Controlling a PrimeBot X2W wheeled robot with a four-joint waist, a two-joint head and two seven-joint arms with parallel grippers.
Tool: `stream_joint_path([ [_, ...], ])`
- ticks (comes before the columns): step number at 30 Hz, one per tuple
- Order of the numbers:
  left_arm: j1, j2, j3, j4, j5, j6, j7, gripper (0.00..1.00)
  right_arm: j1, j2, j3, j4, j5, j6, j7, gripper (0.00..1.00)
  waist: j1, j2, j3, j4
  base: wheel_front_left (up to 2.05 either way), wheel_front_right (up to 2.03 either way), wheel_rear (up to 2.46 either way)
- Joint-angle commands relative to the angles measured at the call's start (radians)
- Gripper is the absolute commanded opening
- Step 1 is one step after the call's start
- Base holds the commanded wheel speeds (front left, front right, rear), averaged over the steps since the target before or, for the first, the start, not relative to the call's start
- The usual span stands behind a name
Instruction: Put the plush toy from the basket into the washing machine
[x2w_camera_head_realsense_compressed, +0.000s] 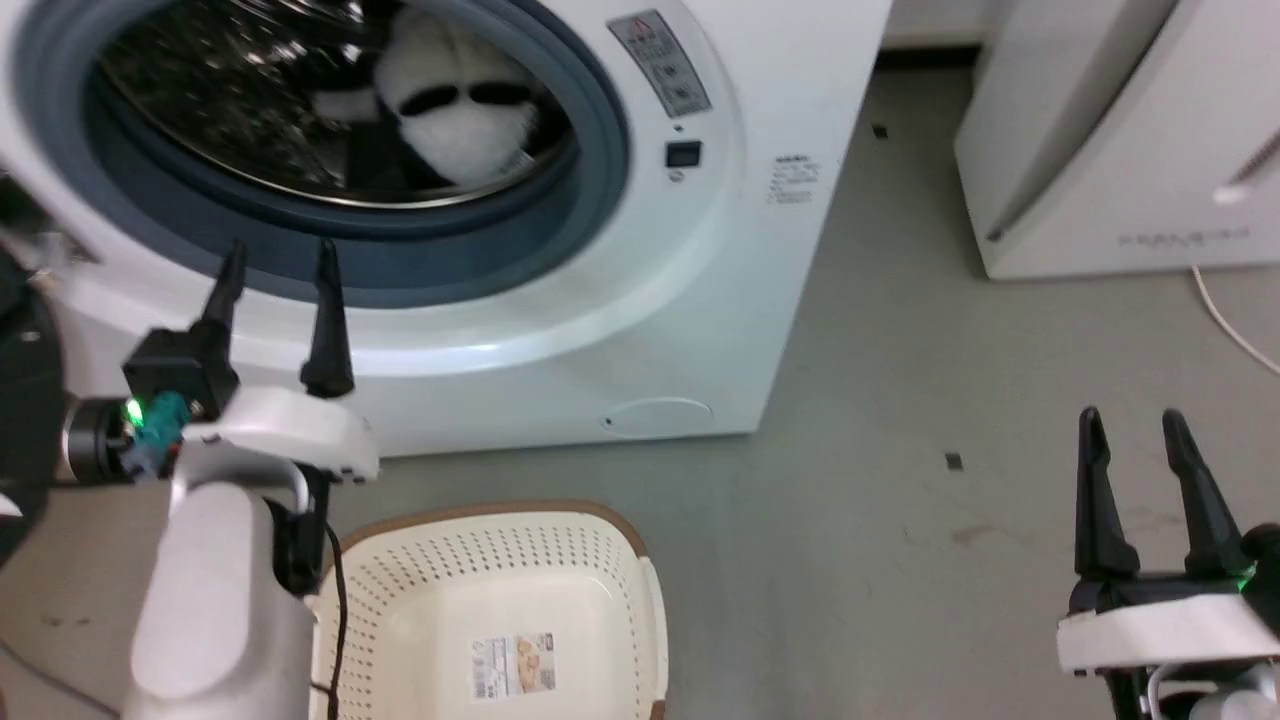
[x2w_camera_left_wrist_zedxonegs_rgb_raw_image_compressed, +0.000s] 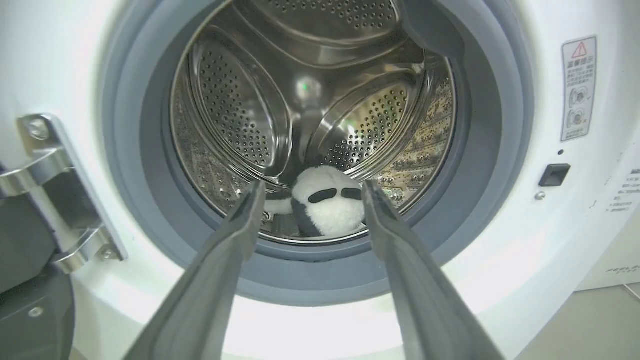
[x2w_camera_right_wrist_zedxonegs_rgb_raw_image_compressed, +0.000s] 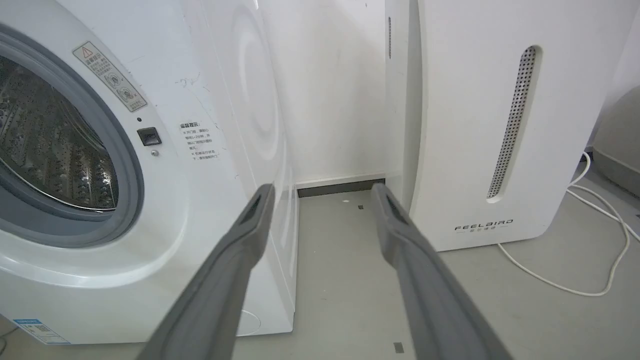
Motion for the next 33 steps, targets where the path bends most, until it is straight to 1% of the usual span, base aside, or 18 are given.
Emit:
stream_joint_path([
  [1,0.031,-0.008,0.001,-0.023,0.008,-0.002,-0.006,1.00,0.020,-0.001,-0.005,-0.001,-0.009,-0.001,-0.005,1.00,0.0002,-0.0001,-0.042,0.035,0.00,0.00,0.00],
  [7,0.151,-0.038,-0.004,-0.088,0.031,-0.017,-0.006,1.00,0.067,-0.001,-0.001,-0.015,-0.019,-0.001,-0.005,1.00,0.0002,-0.0001,-0.107,0.069,0.00,0.00,0.00],
  [12,0.247,-0.058,0.004,-0.132,0.043,-0.017,-0.006,1.00,0.097,-0.001,0.002,-0.034,-0.029,-0.001,-0.005,1.00,0.0002,-0.0001,-0.153,0.092,0.00,0.00,0.00],
  [19,0.354,-0.075,0.015,-0.174,0.059,0.000,-0.006,1.00,0.135,-0.001,-0.001,-0.058,-0.034,-0.001,-0.005,1.00,0.0002,-0.0001,-0.203,0.121,0.00,0.00,0.00],
  [32,0.465,-0.097,-0.003,-0.226,0.064,0.019,-0.006,1.00,0.178,-0.001,-0.008,-0.063,-0.035,-0.001,-0.005,1.00,0.0002,-0.0001,-0.233,0.165,0.00,0.00,0.00],
  [33,0.459,-0.096,-0.002,-0.222,0.060,0.015,0.000,0.00,0.165,0.000,-0.006,-0.060,-0.033,0.000,0.000,0.00,0.0002,-0.0001,-0.233,0.164,0.00,0.00,0.00],
])
